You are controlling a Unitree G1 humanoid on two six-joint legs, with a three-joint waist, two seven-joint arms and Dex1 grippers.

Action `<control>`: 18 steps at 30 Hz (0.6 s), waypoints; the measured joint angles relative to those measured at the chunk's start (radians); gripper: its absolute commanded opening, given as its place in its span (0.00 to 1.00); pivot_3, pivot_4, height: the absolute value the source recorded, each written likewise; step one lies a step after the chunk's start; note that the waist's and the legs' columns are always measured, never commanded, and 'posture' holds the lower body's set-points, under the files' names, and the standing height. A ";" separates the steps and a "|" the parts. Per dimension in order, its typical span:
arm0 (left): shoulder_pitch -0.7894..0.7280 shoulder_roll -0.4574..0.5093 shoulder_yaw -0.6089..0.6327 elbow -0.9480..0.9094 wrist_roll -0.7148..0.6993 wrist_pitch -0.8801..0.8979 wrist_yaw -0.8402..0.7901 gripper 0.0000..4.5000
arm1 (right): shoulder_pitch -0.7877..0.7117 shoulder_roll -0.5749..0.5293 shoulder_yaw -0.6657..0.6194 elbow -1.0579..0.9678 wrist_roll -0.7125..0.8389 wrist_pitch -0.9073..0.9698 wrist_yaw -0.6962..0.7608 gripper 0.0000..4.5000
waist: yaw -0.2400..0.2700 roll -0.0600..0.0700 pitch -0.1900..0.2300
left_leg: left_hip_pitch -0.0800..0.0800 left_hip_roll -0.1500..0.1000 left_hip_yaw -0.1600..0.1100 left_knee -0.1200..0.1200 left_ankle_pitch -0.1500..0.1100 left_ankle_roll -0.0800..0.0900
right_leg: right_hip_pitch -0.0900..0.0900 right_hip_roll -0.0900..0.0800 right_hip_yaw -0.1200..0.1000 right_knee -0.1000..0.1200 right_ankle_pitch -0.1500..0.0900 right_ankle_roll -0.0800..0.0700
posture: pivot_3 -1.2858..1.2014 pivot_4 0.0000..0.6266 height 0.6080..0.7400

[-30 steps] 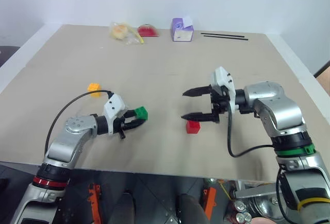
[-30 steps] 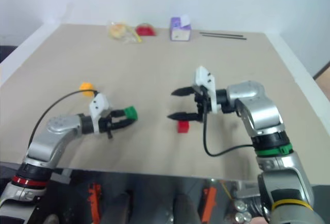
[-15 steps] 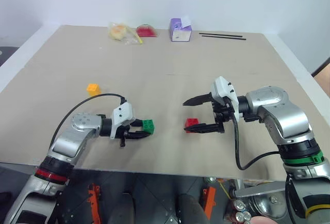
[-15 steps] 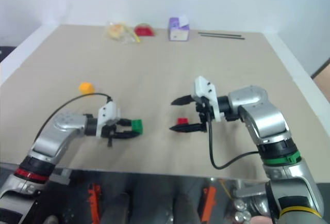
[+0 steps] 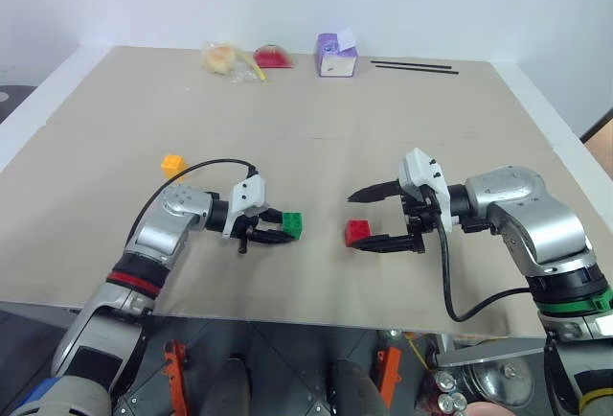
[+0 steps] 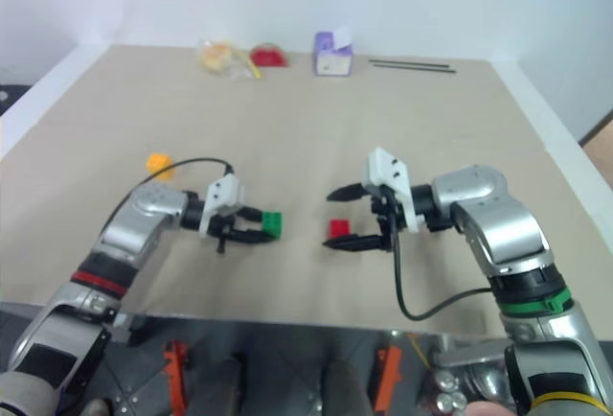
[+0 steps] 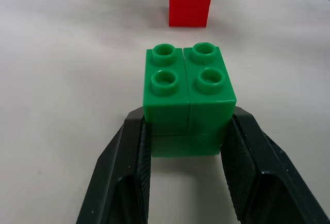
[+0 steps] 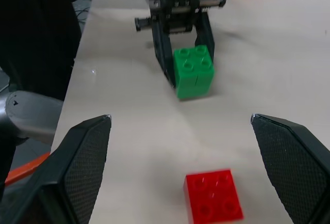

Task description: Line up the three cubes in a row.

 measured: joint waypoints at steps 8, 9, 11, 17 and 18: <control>-0.014 -0.049 -0.005 0.059 0.021 -0.032 -0.036 0.29 | 0.022 -0.012 -0.029 -0.050 0.020 0.029 -0.036 1.00 | 0.000 0.000 0.000 | 0.000 0.000 0.000 0.001 0.000 0.000 | 0.000 0.000 0.000 0.000 0.000 0.000 | 0.52 0.24 1.00; -0.019 -0.052 -0.005 0.063 0.024 -0.033 -0.037 0.29 | 0.026 -0.015 -0.029 -0.054 0.021 0.031 -0.038 1.00 | 0.000 0.000 0.000 | 0.000 0.000 0.000 0.001 0.000 0.000 | 0.000 0.000 0.000 0.000 0.000 0.000 | 0.52 0.24 1.00; -0.023 -0.054 -0.005 0.071 0.031 -0.034 -0.036 0.29 | 0.028 -0.019 -0.029 -0.056 0.021 0.036 -0.040 1.00 | -0.001 0.000 0.000 | 0.000 0.000 0.000 0.001 0.000 0.000 | 0.000 0.000 0.000 0.000 0.000 0.000 | 0.52 0.24 1.00; -0.023 -0.057 -0.004 0.075 0.038 -0.034 -0.037 0.29 | 0.029 -0.020 -0.031 -0.058 0.035 0.046 -0.050 1.00 | 0.000 0.000 0.000 | 0.000 0.000 0.000 0.001 0.000 0.000 | 0.000 0.000 0.000 0.000 0.000 0.000 | 0.52 0.24 1.00; -0.023 -0.057 -0.004 0.075 0.038 -0.034 -0.037 0.29 | 0.029 -0.021 -0.031 -0.058 0.036 0.046 -0.051 1.00 | 0.000 0.000 0.000 | 0.000 0.000 0.000 0.001 0.000 0.000 | 0.000 0.000 0.000 0.000 0.000 0.000 | 0.52 0.24 1.00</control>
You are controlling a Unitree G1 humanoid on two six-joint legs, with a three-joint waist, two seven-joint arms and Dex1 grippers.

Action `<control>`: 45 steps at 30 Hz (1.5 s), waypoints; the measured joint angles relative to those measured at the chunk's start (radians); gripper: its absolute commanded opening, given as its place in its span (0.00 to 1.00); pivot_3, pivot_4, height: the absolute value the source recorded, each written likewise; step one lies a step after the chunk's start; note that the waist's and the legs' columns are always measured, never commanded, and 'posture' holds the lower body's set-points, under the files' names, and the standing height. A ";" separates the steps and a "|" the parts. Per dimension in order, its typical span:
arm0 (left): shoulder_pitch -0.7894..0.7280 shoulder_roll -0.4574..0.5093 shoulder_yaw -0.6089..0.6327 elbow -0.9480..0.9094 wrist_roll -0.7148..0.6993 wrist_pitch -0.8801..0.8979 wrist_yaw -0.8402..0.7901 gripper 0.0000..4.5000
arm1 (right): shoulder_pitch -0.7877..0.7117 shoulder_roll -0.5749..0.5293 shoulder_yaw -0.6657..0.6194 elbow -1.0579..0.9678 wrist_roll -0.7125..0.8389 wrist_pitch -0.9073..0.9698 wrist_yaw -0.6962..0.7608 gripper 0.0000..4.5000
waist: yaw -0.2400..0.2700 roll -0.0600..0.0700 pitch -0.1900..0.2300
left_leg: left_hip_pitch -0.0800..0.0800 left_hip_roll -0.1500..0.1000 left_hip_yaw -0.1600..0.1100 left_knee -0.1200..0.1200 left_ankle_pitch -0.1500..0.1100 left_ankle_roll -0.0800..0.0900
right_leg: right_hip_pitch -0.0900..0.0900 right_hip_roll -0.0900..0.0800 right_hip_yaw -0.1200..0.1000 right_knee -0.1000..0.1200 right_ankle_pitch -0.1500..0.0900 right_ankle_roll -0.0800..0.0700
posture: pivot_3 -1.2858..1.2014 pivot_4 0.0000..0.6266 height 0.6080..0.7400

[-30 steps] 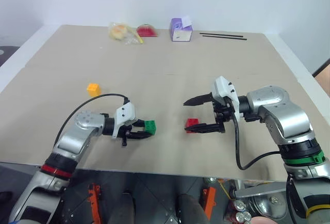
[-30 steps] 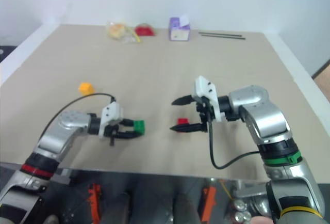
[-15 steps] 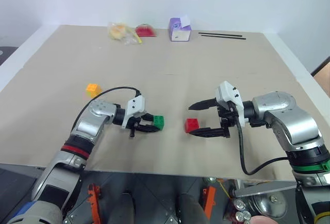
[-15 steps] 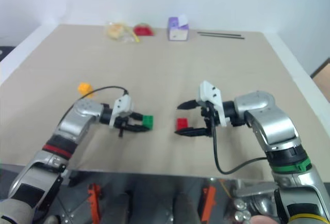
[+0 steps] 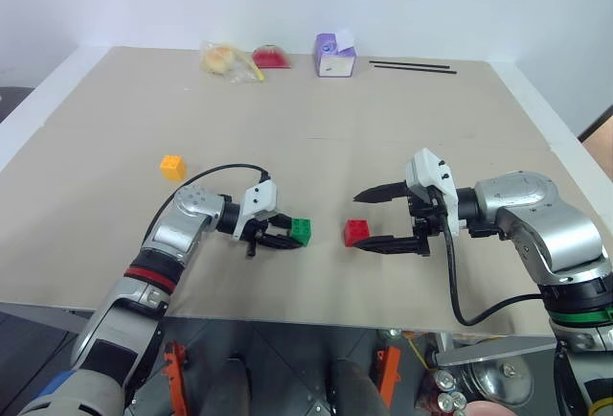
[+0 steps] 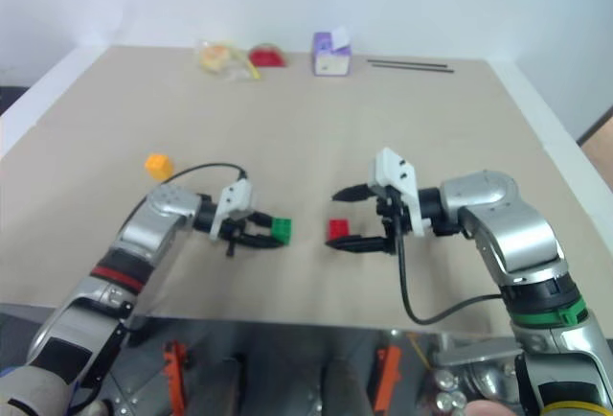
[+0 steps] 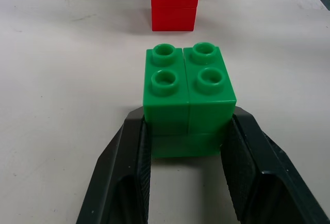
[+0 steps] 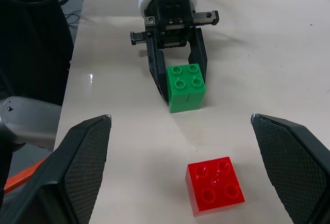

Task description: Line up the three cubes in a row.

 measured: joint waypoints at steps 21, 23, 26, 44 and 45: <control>0.018 0.005 0.004 -0.071 -0.028 0.072 -0.021 0.99 | -0.001 0.000 0.000 0.002 0.003 -0.001 0.003 1.00 | 0.000 0.000 0.000 | 0.000 0.000 0.000 0.000 0.000 0.000 | 0.000 0.000 0.000 0.000 0.000 0.000 | 0.52 0.24 1.00; 0.019 0.007 0.012 -0.086 -0.040 0.080 -0.021 0.99 | -0.001 0.000 0.000 0.002 0.003 -0.001 0.004 1.00 | 0.000 0.000 0.000 | 0.000 0.000 0.000 0.000 0.000 0.000 | 0.000 0.000 0.000 0.000 0.000 0.000 | 0.52 0.24 1.00; 0.022 0.010 0.042 -0.142 -0.074 0.123 -0.012 0.99 | -0.004 0.002 0.000 0.002 0.004 -0.001 0.000 1.00 | 0.000 0.000 0.000 | 0.000 0.000 0.000 0.000 0.000 0.000 | 0.000 0.000 0.000 0.000 0.000 0.000 | 0.52 0.24 1.00; 0.402 -0.138 0.485 -0.624 -0.008 0.386 1.044 0.99 | -0.244 0.314 0.039 0.208 -0.005 -0.023 -0.186 1.00 | 0.018 0.000 0.000 | 0.001 0.001 0.000 0.002 0.001 0.000 | 0.002 0.002 0.001 0.001 0.004 -0.001 | 0.52 0.24 1.00; 0.401 -0.137 0.486 -0.620 -0.008 0.381 1.059 0.99 | -0.262 0.324 0.046 0.251 -0.019 -0.041 -0.177 1.00 | 0.018 0.000 0.000 | 0.002 0.001 0.000 0.002 0.001 0.000 | 0.001 0.002 0.001 0.001 0.005 -0.001 | 0.52 0.24 1.00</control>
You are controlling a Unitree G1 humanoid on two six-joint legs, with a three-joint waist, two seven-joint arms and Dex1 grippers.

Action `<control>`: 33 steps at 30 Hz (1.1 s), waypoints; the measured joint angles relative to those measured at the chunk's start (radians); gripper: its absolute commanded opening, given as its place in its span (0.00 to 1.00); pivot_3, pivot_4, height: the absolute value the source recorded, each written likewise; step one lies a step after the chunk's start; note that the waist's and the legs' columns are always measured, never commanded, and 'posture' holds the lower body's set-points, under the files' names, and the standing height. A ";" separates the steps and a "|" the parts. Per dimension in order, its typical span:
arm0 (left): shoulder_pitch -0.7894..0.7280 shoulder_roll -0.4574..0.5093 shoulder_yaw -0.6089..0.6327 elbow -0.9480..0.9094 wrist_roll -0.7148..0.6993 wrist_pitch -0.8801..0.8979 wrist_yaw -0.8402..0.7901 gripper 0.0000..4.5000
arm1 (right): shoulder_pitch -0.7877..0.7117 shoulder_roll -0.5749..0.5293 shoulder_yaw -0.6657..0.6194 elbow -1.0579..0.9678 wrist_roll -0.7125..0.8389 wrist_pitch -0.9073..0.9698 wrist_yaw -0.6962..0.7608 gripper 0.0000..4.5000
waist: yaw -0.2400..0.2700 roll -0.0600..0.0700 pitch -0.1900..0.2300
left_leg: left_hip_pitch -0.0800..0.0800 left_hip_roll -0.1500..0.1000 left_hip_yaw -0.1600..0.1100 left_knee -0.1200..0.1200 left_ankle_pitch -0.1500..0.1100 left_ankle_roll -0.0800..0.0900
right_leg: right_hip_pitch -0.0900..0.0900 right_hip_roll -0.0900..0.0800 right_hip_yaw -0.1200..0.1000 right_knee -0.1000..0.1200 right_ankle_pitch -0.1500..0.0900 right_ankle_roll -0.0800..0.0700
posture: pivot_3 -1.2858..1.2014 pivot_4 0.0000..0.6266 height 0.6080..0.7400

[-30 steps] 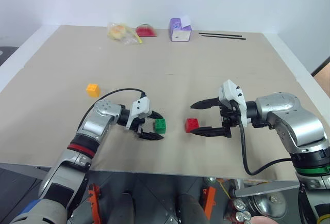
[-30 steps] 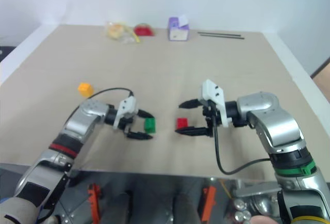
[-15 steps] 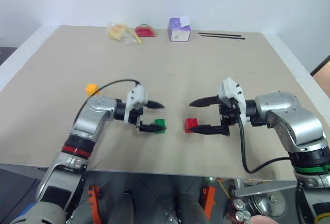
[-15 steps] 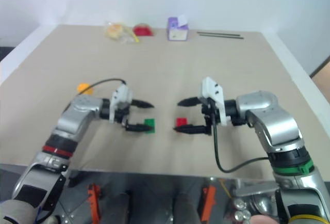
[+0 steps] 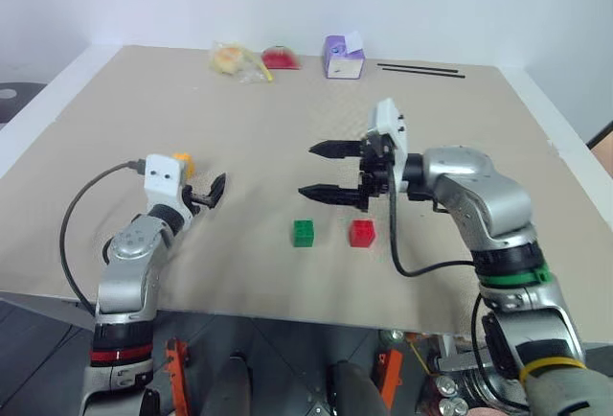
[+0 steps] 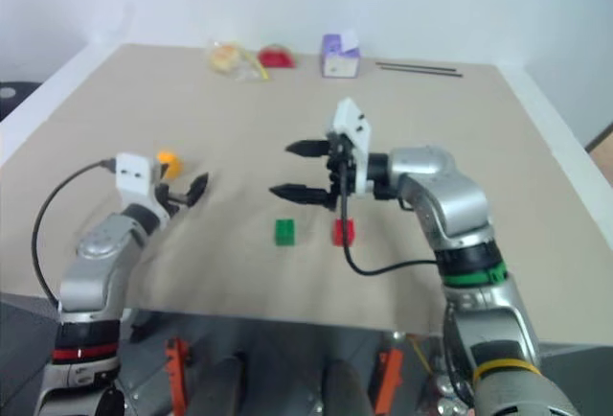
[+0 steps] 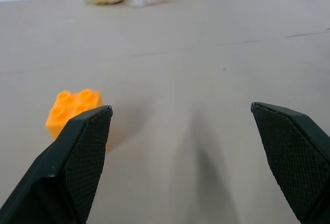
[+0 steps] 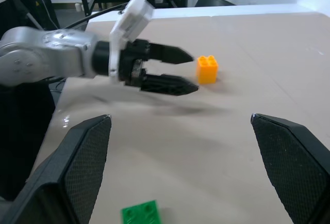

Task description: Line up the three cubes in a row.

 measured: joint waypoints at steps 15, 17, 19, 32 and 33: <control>-0.072 0.071 0.029 0.240 -0.019 -0.099 0.026 0.99 | -0.094 0.049 0.007 0.180 -0.062 -0.107 0.066 1.00 | -0.002 0.000 0.000 | -0.001 0.000 0.000 -0.003 0.000 -0.001 | -0.002 0.000 0.000 0.000 0.000 0.004 | 0.52 0.24 1.00; -0.103 0.077 0.034 0.283 -0.022 -0.114 0.026 0.99 | -0.094 0.050 0.007 0.180 -0.066 -0.108 0.067 1.00 | -0.002 0.000 0.000 | -0.001 0.000 0.000 -0.003 0.000 -0.001 | -0.002 0.000 0.000 0.000 0.000 0.004 | 0.52 0.24 1.00; -0.128 0.080 0.035 0.315 -0.025 -0.131 0.025 0.99 | -0.096 0.051 0.007 0.181 -0.068 -0.108 0.067 1.00 | -0.002 0.000 0.000 | -0.001 0.000 0.000 -0.003 0.000 -0.001 | -0.002 0.000 0.000 0.000 0.000 0.004 | 0.52 0.24 1.00; -0.220 0.123 0.030 0.571 -0.020 -0.209 -0.014 0.99 | -0.098 0.056 0.006 0.181 -0.073 -0.108 0.065 1.00 | -0.004 0.000 0.000 | -0.001 0.000 0.000 -0.005 0.000 -0.001 | -0.002 0.000 0.000 0.000 0.000 0.005 | 0.52 0.24 1.00; -0.228 0.123 0.028 0.592 -0.020 -0.215 -0.020 0.99 | -0.098 0.056 0.006 0.181 -0.073 -0.108 0.065 1.00 | -0.004 0.000 0.000 | -0.001 0.000 0.000 -0.005 0.000 -0.001 | -0.002 0.000 0.000 0.000 0.000 0.005 | 0.52 0.24 1.00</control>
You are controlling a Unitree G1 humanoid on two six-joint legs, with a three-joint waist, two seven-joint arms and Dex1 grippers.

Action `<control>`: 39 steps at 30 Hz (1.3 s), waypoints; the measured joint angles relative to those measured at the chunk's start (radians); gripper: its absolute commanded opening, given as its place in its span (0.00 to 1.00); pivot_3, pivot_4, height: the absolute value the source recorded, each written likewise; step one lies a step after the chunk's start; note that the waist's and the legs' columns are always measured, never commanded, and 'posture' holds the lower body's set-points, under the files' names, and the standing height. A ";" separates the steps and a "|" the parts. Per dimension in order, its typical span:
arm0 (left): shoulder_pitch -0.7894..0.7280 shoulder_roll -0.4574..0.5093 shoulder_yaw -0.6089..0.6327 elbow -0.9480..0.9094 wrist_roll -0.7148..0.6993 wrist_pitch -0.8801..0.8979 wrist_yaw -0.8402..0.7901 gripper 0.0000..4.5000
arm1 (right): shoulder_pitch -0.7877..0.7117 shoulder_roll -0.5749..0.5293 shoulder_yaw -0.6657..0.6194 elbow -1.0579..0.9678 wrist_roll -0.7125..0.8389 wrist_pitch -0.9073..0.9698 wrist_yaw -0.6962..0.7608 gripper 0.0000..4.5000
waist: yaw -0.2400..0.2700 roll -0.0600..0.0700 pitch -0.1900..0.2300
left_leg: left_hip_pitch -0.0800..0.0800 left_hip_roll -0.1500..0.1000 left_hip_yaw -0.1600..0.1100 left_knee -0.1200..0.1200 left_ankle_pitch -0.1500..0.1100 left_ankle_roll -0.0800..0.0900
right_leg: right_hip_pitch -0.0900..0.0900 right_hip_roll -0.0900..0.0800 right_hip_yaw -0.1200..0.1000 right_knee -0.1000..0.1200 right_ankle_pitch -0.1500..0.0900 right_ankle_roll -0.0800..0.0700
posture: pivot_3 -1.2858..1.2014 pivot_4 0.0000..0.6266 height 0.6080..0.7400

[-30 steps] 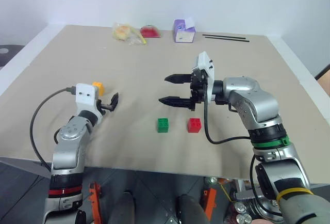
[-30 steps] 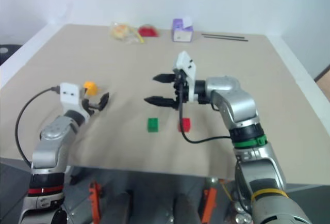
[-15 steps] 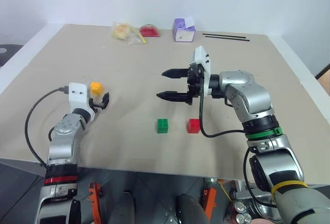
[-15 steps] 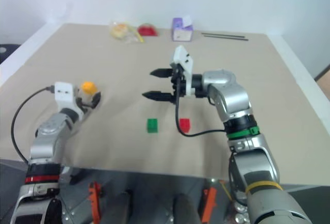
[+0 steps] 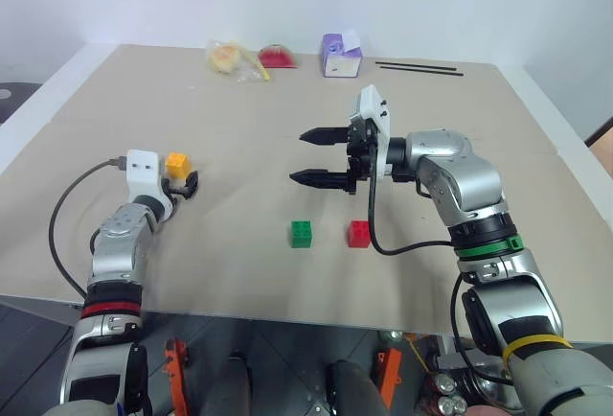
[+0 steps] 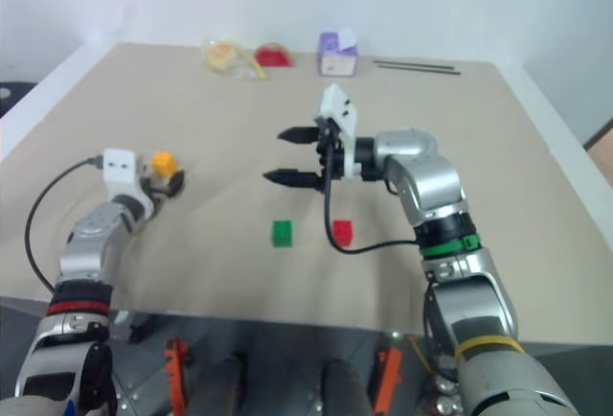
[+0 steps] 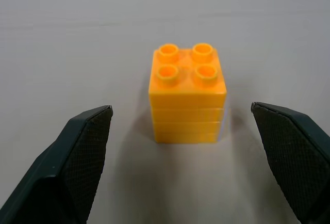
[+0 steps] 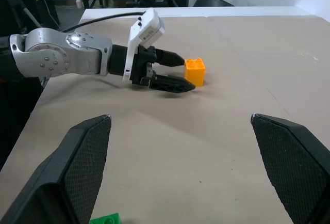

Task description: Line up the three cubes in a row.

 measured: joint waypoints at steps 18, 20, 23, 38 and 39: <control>-0.022 0.003 -0.002 0.049 0.004 -0.054 -0.018 0.29 | 0.000 -0.001 -0.001 0.000 -0.003 0.000 0.000 1.00 | 0.000 0.000 0.000 | 0.000 0.000 0.000 -0.002 0.000 -0.001 | -0.001 0.000 0.000 0.000 0.000 0.000 | 0.52 0.24 1.00; -0.020 0.013 -0.002 0.045 -0.002 -0.054 -0.038 0.29 | 0.000 -0.002 -0.001 0.000 -0.003 0.000 0.002 1.00 | 0.000 0.000 0.000 | 0.000 0.000 0.000 -0.002 0.001 -0.001 | -0.001 0.000 0.000 0.000 0.000 0.000 | 0.52 0.24 1.00; 0.045 0.051 -0.017 -0.066 -0.057 -0.032 -0.181 0.29 | 0.000 -0.026 -0.002 -0.002 -0.001 0.003 0.029 1.00 | -0.002 0.000 0.000 | 0.000 0.000 0.000 -0.005 0.002 -0.003 | -0.001 0.000 0.000 0.000 -0.001 -0.001 | 0.52 0.24 1.00; 0.251 0.262 -0.324 -0.565 -0.202 0.134 -0.770 0.29 | 0.166 -0.243 -0.002 -0.282 0.077 0.110 0.215 1.00 | -0.013 0.000 0.000 | 0.002 0.001 0.000 -0.009 0.003 -0.004 | -0.002 0.000 0.000 0.000 -0.006 -0.008 | 0.52 0.24 1.00; 0.248 0.262 -0.333 -0.565 -0.198 0.133 -0.780 0.29 | 0.171 -0.245 -0.001 -0.292 0.077 0.112 0.215 1.00 | -0.013 0.000 0.000 | 0.002 0.001 0.000 -0.009 0.003 -0.004 | -0.002 0.000 0.000 0.000 -0.006 -0.008 | 0.52 0.24 1.00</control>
